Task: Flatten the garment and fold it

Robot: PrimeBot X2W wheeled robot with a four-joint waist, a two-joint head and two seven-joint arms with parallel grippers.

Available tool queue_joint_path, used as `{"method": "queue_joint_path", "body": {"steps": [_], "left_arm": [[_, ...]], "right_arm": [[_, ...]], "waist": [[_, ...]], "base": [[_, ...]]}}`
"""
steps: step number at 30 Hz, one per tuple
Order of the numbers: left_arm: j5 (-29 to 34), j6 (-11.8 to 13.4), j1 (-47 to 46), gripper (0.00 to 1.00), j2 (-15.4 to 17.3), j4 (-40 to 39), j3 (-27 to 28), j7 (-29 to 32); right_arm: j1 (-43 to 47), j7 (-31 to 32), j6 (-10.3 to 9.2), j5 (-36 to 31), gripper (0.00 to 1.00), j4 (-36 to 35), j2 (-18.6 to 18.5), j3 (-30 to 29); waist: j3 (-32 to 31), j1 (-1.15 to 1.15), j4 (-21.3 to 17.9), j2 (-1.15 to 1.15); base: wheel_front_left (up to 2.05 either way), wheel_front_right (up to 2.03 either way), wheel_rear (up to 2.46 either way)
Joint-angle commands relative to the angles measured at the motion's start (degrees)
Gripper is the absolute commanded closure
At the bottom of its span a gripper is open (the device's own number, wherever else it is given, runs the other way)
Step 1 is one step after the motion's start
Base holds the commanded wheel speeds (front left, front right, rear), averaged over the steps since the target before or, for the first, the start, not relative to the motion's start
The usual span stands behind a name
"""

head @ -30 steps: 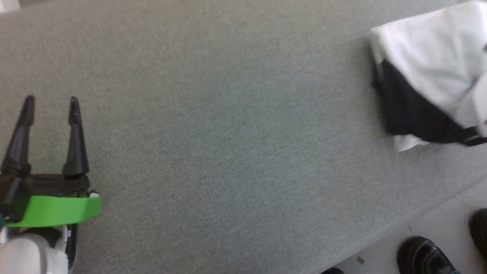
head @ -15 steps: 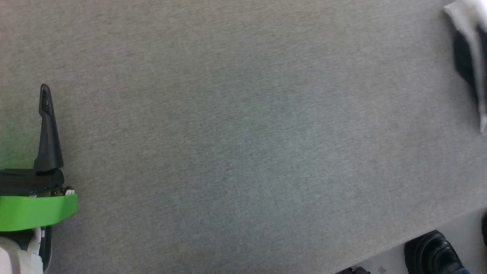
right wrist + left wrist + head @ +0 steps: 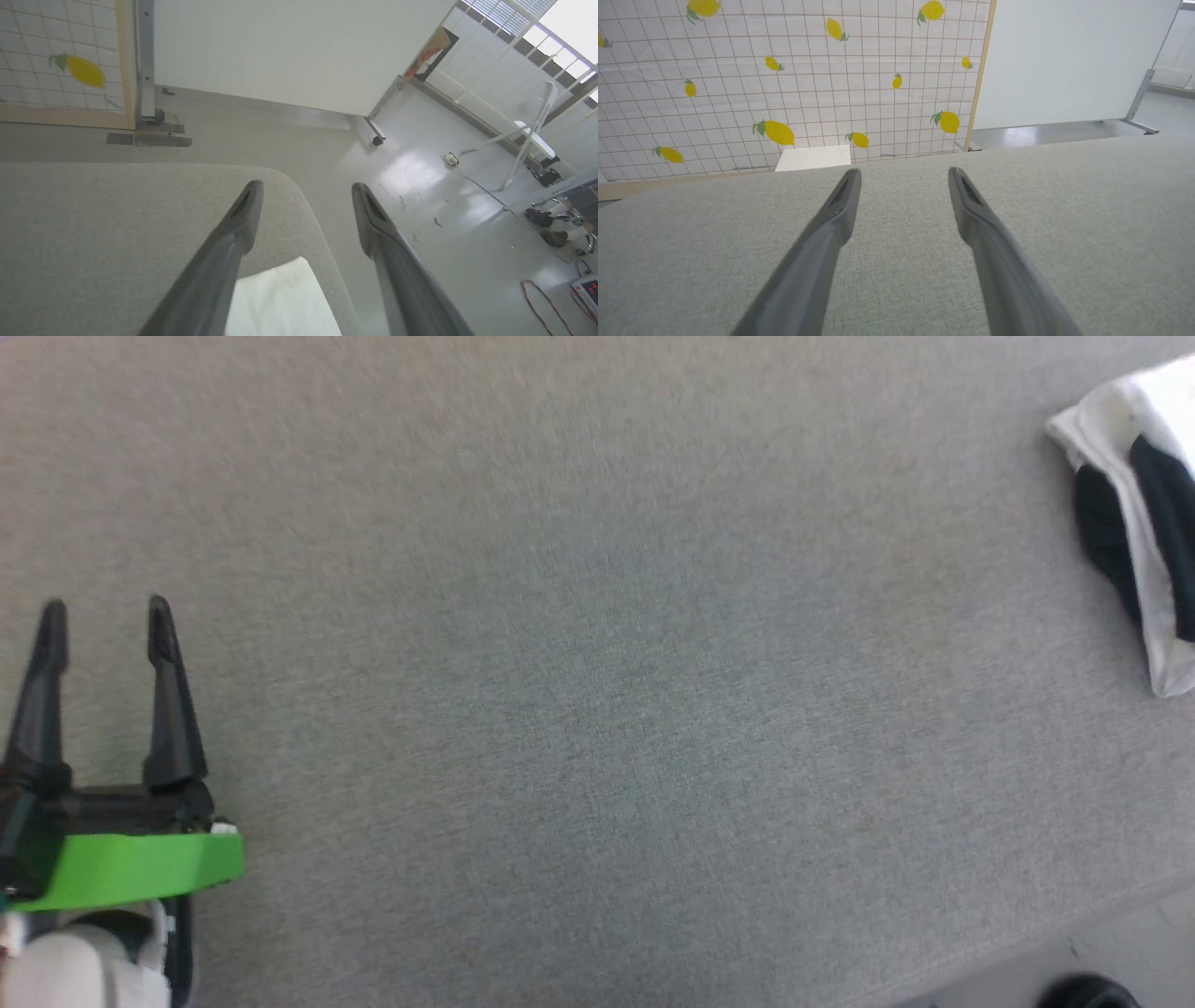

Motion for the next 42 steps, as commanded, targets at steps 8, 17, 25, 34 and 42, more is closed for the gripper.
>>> {"method": "queue_joint_path", "body": {"steps": [8, 17, 25, 34, 42], "left_arm": [[-2.0, 1.2, 1.7, 0.0, -3.1, 6.6, -1.1, -1.6], [-3.6, 2.6, 1.1, 0.0, -5.5, 11.8, -1.7, -2.2], [-3.1, 4.0, 0.1, 0.0, -6.9, 14.9, -3.3, -2.7], [-2.2, 4.7, 0.3, 0.0, -7.9, 17.4, -5.9, -3.2], [-0.2, 4.3, 1.5, 0.0, -8.4, 21.0, -9.6, -3.4]], "right_arm": [[6.5, -10.1, -0.09, 11.4, 0.0, -19.4, 8.1, 6.1], [20.2, -19.5, -0.09, 11.3, 0.0, -29.3, 23.1, 2.5], [34.3, -28.3, -0.09, 14.0, 0.0, -28.1, 26.8, 1.7], [45.0, -32.0, -0.09, 16.3, 0.0, -20.9, 26.8, 4.0], [51.0, -32.1, -0.09, 11.0, 0.0, -21.0, 26.8, 4.3]], "waist": [[-16.2, -0.01, 8.1, 0.0], [-23.1, -0.01, 15.3, 0.0], [-26.7, -0.01, 19.6, 0.0], [-28.4, -0.01, 20.7, 0.0], [-28.3, -0.01, 20.2, 0.0]], "base": [[0.0, 0.0, 0.0], [0.0, 0.0, 0.0], [0.0, 0.0, 0.0], [0.0, 0.0, 0.0], [0.0, 0.0, 0.0]]}}
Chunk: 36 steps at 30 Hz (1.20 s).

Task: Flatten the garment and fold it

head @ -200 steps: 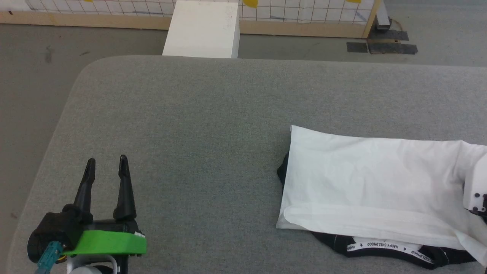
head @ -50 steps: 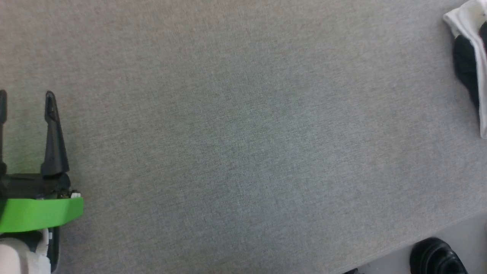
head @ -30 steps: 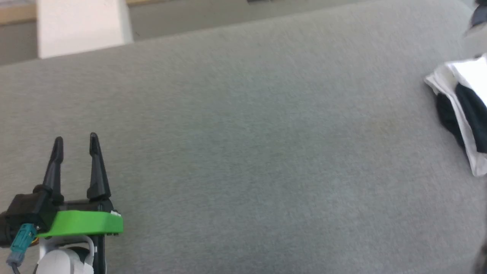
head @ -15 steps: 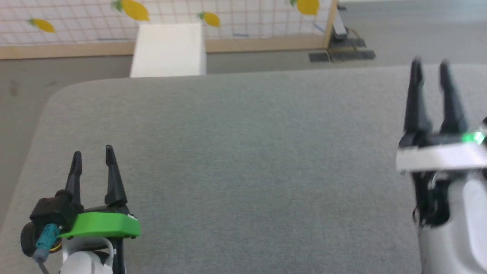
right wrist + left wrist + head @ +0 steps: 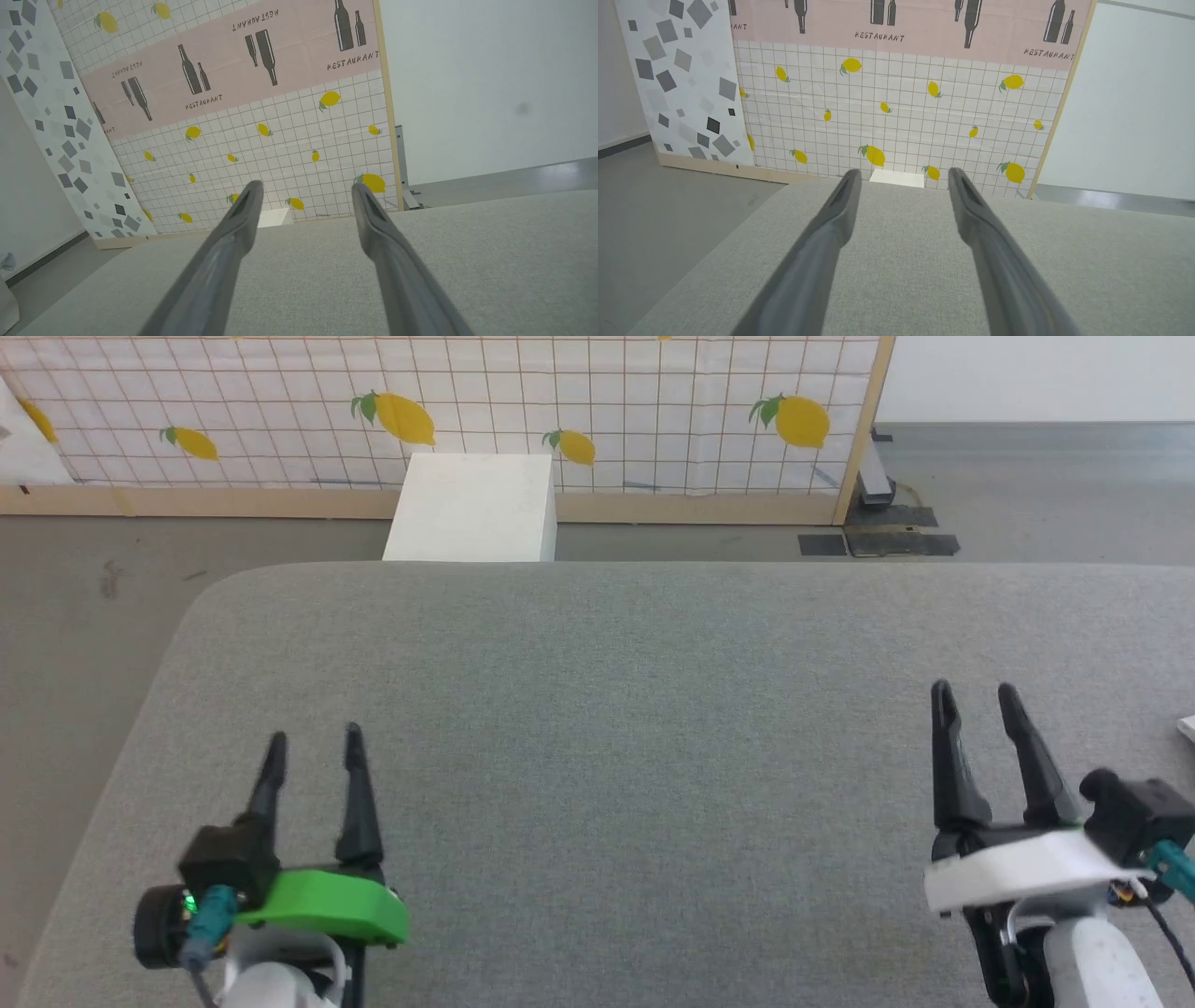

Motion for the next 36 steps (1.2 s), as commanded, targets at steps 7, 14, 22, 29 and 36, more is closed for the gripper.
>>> {"method": "queue_joint_path", "body": {"steps": [7, 14, 22, 29, 36], "left_arm": [[1.3, 0.2, 2.2, 0.0, -0.7, 3.8, -2.4, -0.4], [-0.7, -0.2, 3.1, 0.0, -1.1, 5.0, -2.7, -0.4], [-0.8, 0.0, 2.5, 1.0, -0.9, 5.1, -2.7, -0.1], [-0.2, 0.0, 2.6, 1.0, -0.9, 4.6, -2.5, 0.7], [0.5, 0.0, 2.6, 1.0, -1.0, 4.0, -2.4, 1.5]], "right_arm": [[4.3, -0.3, -0.08, -2.8, 0.0, 0.8, 0.0, -1.0], [5.8, -0.3, -0.08, -2.1, 0.0, 1.5, 0.0, -0.6], [5.3, 0.1, 0.0, -2.5, 1.0, 1.5, 0.0, -0.6], [5.4, 0.9, 0.0, -3.3, 1.0, 0.9, 0.0, -0.5], [5.4, 1.7, -0.01, -4.1, 1.0, 0.3, 0.0, -0.3]], "waist": [[0.0, 0.0, -0.5, 0.0], [0.4, 0.0, -1.1, 0.0], [0.4, 0.0, -1.2, 0.0], [0.4, 0.0, -1.2, 0.0], [0.4, 0.0, -1.2, 0.0]], "base": [[0.0, 0.0, 0.0], [0.0, 0.0, 0.0], [0.0, 0.0, 0.0], [0.0, 0.0, 0.0], [0.0, 0.0, 0.0]]}}
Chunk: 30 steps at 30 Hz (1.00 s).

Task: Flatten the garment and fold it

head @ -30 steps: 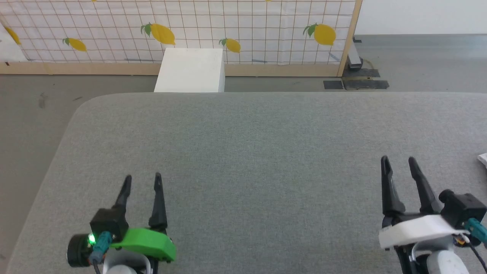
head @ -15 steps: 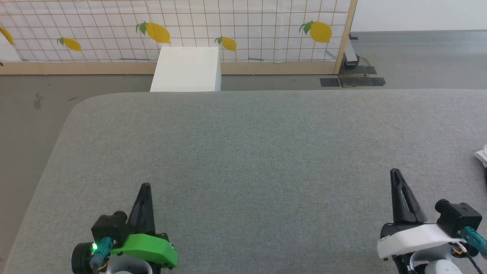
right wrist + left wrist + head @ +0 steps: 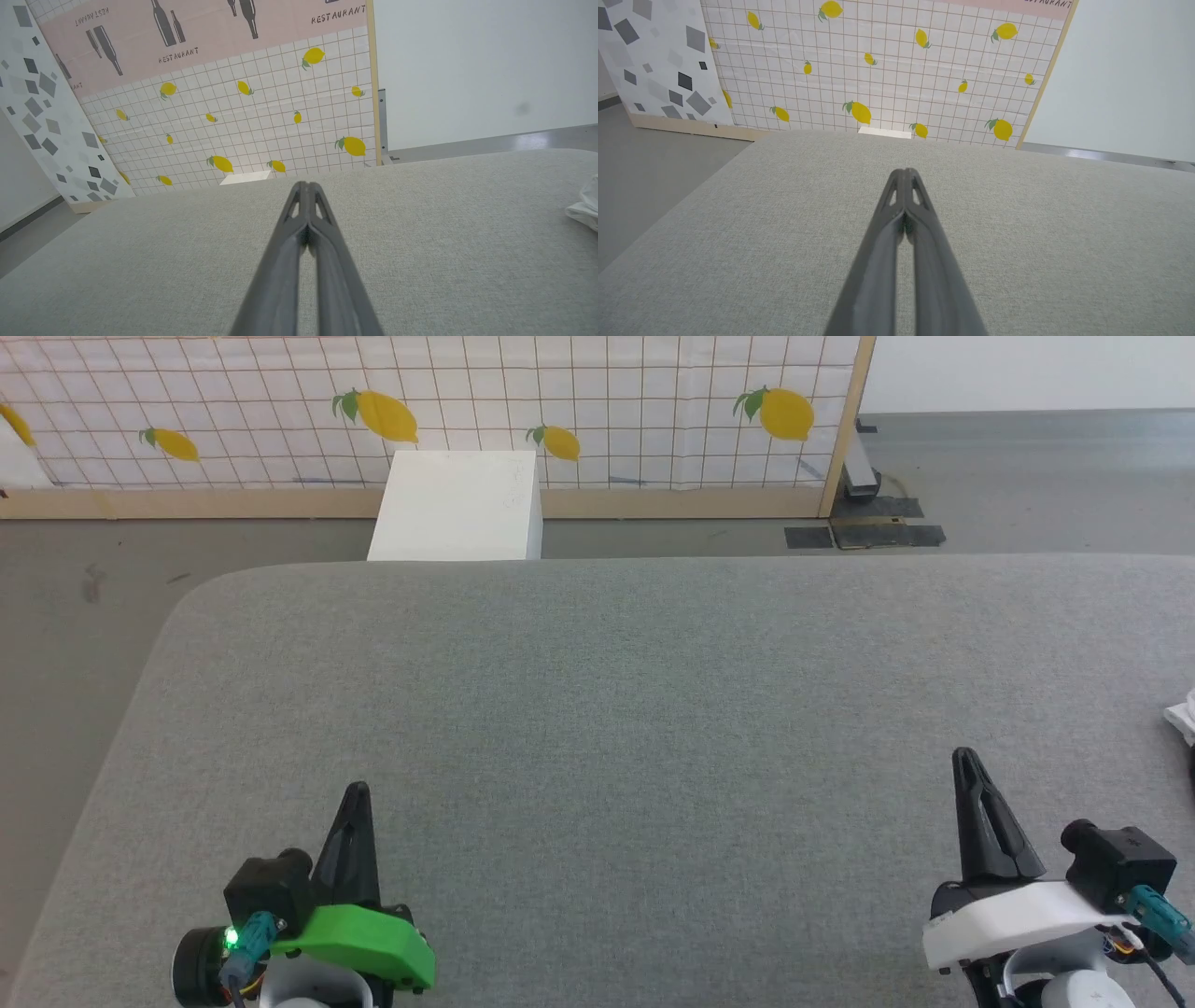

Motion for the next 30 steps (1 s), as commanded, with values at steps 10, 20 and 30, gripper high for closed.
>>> {"method": "queue_joint_path", "body": {"steps": [10, 20, 30], "left_arm": [[1.9, 0.0, 0.2, 1.0, -0.1, -1.1, 0.4, 1.3], [2.8, 0.0, 0.2, 1.0, -0.2, -2.0, 0.6, 2.5], [3.9, 0.0, 0.3, 1.0, -0.2, -2.9, 0.8, 3.9]], "right_arm": [[0.3, 1.5, -0.01, -1.7, 1.0, -1.3, 0.0, 0.3], [0.4, 2.6, -0.02, -2.9, 1.0, -2.1, 0.0, 0.5], [0.5, 4.0, -0.03, -4.3, 1.0, -3.2, 0.0, 0.8]], "waist": [[0.0, 0.0, 0.0, 0.0], [0.0, 0.0, -0.1, 0.0], [0.1, 0.0, -0.1, 0.0]], "base": [[0.0, 0.0, 0.0], [0.0, 0.0, 0.0], [0.0, 0.0, 0.0]]}}
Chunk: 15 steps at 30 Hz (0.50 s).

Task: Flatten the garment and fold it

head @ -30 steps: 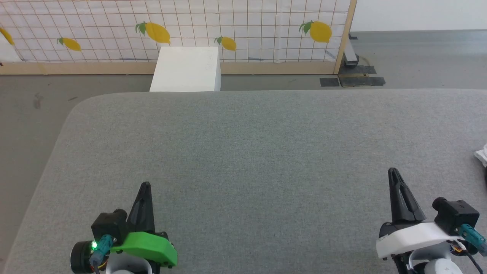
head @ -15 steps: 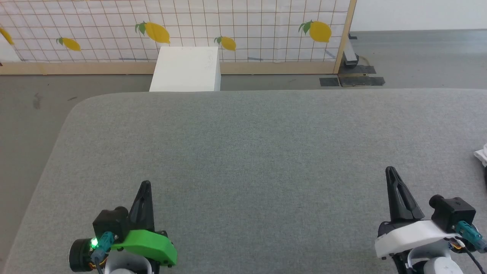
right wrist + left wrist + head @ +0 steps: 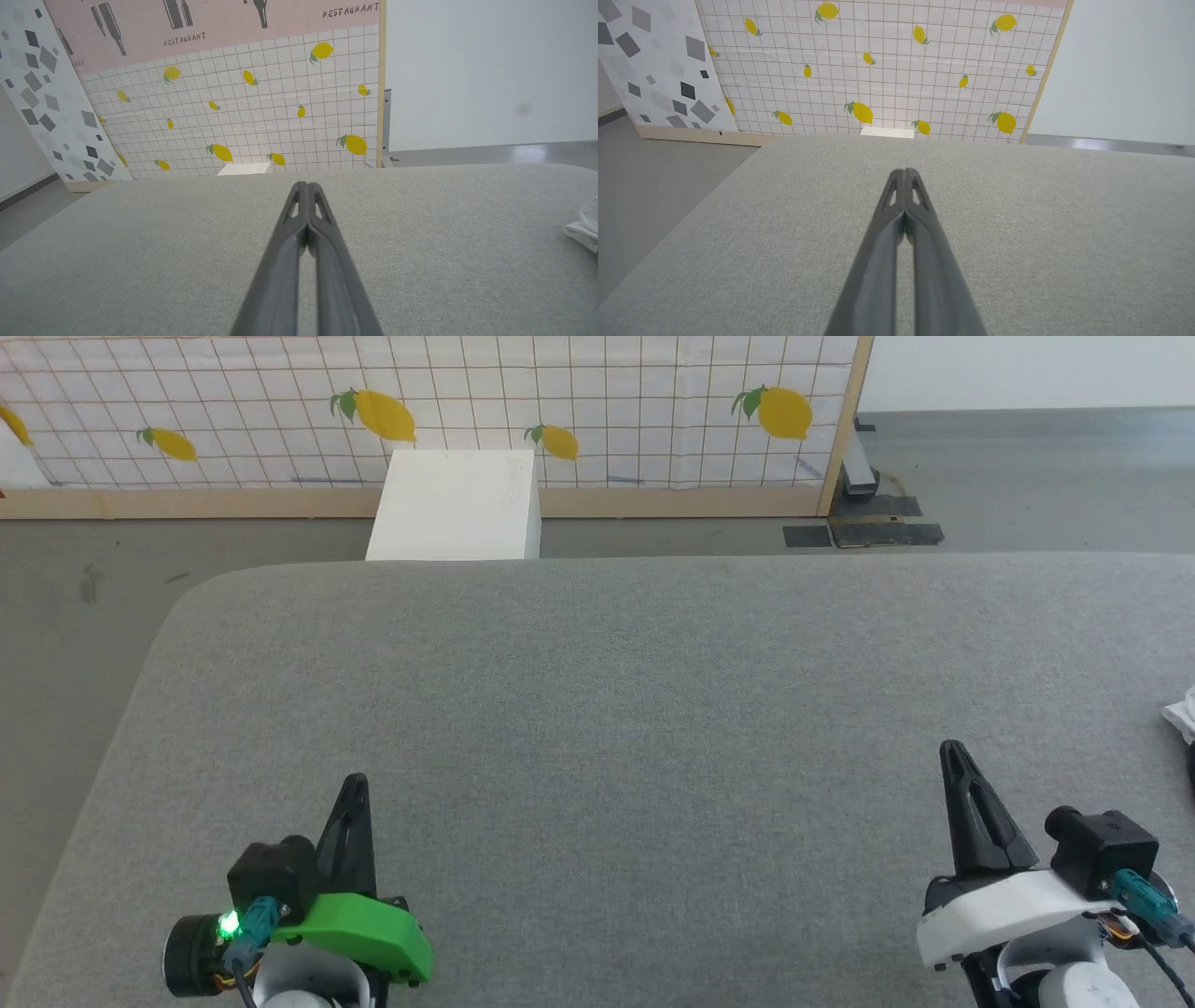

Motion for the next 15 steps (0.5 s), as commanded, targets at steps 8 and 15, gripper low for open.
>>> {"method": "queue_joint_path", "body": {"steps": [8, 15], "left_arm": [[1.4, 0.0, 0.3, 1.0, -0.2, -1.0, 0.4, 1.2], [2.1, 0.0, 0.4, 1.0, -0.3, -1.5, 0.5, 2.0]], "right_arm": [[0.6, 1.2, -0.03, -1.6, 1.0, -1.1, 0.0, 0.3], [0.7, 2.0, -0.04, -2.4, 1.0, -1.7, 0.0, 0.5]], "waist": [[0.0, 0.0, 0.0, 0.0], [0.0, 0.0, -0.1, 0.0]], "base": [[0.0, 0.0, 0.0], [0.0, 0.0, 0.0]]}}
